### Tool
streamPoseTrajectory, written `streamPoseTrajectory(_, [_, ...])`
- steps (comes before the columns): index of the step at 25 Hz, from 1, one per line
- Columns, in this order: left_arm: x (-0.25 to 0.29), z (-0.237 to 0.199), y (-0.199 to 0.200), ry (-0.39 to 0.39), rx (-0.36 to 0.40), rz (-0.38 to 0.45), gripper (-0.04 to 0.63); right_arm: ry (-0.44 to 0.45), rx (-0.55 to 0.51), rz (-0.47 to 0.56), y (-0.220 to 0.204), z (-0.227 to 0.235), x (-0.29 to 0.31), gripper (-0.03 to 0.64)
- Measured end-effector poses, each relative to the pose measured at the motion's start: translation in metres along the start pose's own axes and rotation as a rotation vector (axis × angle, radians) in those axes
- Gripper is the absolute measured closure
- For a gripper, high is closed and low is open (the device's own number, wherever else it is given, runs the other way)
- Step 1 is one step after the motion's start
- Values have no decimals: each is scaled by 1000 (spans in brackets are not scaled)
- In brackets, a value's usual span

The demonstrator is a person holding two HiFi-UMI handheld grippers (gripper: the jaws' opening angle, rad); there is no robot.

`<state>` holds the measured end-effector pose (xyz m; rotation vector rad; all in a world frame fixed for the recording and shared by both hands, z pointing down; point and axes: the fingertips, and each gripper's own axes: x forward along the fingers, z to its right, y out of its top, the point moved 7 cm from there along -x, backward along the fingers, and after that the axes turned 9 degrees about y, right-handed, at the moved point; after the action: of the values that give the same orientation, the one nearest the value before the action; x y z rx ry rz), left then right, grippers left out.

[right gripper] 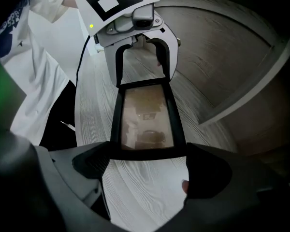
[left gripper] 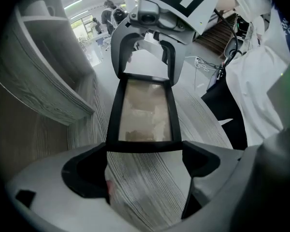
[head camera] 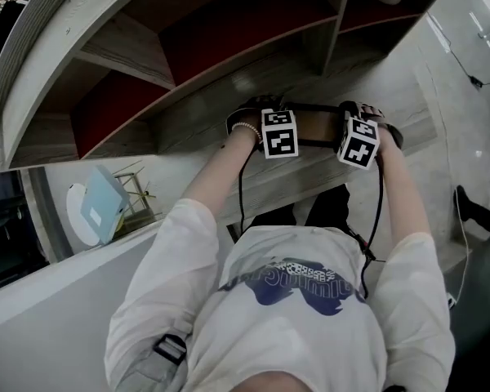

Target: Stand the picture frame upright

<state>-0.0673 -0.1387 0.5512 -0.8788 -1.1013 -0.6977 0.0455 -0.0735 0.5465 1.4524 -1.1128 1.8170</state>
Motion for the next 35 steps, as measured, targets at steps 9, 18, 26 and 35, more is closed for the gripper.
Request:
streamPoseTrajectory(9, [10, -11, 42, 45, -197, -48, 129, 59, -199, -7, -36, 38, -19, 158])
streamPoseTrajectory(18, [15, -18, 72, 112, -366, -102, 129, 78, -386, -10, -57, 68, -32, 159])
streamPoseTrajectory(26, [15, -18, 77, 141, -422, -118, 129, 84, -450, -10, -58, 76, -31, 159])
streamPoseTrajectory(35, [11, -24, 66, 163, -364, -112, 129, 37, -407, -3, -49, 74, -29, 158])
